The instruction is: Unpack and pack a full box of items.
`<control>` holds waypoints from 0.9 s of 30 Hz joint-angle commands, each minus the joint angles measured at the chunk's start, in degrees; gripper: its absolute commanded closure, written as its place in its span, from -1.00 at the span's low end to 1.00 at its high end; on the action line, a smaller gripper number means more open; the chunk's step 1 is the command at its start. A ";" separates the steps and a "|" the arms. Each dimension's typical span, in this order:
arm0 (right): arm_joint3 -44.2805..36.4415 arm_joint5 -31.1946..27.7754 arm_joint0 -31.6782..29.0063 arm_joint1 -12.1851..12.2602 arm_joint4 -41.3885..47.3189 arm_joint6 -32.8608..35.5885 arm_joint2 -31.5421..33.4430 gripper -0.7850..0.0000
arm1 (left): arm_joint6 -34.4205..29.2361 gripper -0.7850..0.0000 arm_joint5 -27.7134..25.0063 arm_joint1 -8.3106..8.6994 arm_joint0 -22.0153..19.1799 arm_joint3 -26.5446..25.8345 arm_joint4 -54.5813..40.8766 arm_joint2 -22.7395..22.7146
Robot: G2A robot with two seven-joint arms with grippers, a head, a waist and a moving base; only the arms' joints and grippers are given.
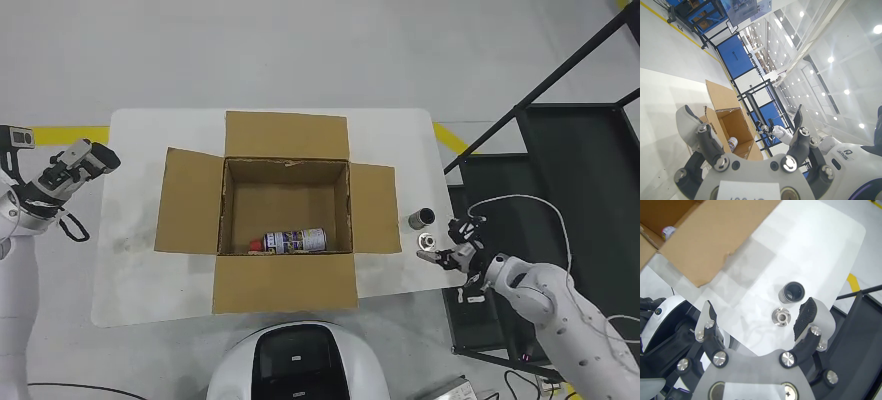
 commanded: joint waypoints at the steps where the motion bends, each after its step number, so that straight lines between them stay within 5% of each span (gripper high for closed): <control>1: 2.53 0.36 1.40 -0.28 0.82 0.77 -1.50 -1.00 | 0.00 -1.00 0.00 0.00 0.00 0.00 0.00 0.00; 9: 13.52 -0.09 11.38 -1.87 7.15 9.43 -9.47 -1.00 | 0.00 -1.00 0.00 0.00 0.00 0.00 0.00 0.00; 16: 20.54 3.56 18.53 -3.49 5.89 10.04 -14.97 -1.00 | 0.00 -1.00 0.00 0.00 0.00 0.00 0.00 0.00; 27: 28.22 5.81 23.41 -5.03 5.24 8.89 -18.41 0.08 | 0.00 -1.00 0.00 0.00 0.00 0.00 0.00 0.00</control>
